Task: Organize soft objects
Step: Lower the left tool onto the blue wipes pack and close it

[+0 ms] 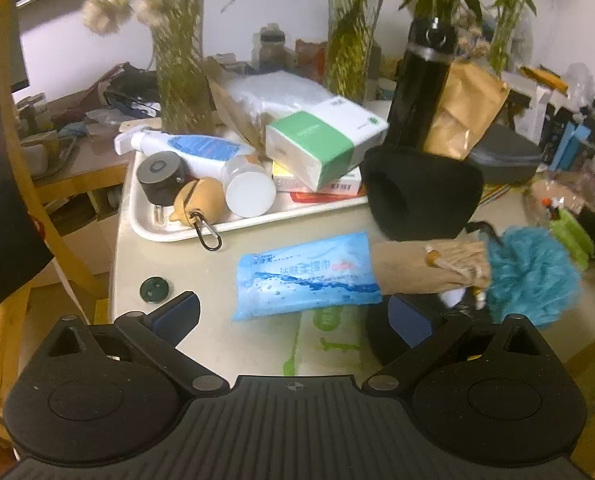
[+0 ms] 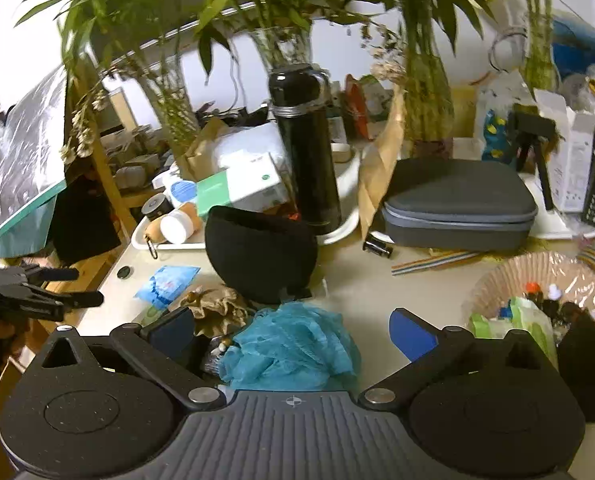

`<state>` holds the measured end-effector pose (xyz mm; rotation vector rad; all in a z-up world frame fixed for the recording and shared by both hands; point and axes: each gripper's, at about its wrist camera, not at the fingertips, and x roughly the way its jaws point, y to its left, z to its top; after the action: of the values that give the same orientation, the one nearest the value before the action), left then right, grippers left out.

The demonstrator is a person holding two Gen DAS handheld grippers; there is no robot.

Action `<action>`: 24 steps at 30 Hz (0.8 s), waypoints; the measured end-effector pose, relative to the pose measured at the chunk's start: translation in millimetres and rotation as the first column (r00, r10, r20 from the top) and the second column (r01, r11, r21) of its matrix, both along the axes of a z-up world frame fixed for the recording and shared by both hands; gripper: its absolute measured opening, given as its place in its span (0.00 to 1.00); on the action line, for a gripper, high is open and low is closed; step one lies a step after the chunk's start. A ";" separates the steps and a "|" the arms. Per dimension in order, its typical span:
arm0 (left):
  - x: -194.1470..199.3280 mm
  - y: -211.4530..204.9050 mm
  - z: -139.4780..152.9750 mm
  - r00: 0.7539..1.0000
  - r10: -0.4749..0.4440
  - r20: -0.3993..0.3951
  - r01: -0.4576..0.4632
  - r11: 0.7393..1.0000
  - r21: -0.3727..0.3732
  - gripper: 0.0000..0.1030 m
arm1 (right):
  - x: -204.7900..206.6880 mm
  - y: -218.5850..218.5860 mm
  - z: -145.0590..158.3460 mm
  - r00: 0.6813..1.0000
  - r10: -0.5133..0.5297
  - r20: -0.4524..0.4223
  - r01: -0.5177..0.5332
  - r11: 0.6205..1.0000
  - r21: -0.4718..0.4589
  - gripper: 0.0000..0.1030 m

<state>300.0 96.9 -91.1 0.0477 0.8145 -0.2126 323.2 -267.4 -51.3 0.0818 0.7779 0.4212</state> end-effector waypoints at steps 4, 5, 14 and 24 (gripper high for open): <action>9.6 -8.7 -15.5 0.999 -0.051 -0.005 0.051 0.997 0.066 1.00 | 2.8 -6.5 -1.6 0.999 -0.041 -0.014 0.041 0.999 0.010 1.00; 11.4 -11.7 -19.1 0.998 -0.065 -0.005 0.065 0.994 0.085 1.00 | 3.4 -8.3 -1.6 0.999 -0.050 -0.016 0.050 0.999 0.012 1.00; 22.1 -35.9 -48.3 0.982 -0.186 -0.002 0.182 0.958 0.221 0.92 | 7.3 -18.1 -3.1 0.994 -0.103 -0.037 0.104 0.994 0.015 1.00; 32.9 -53.9 -63.1 0.964 -0.266 0.024 0.249 0.929 0.273 0.60 | 10.8 -18.5 -5.0 0.990 -0.131 -0.052 0.131 0.991 0.013 1.00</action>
<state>332.9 43.0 -154.2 0.4167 0.7704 -0.3464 333.9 -285.9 -56.2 0.1588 0.8146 0.3018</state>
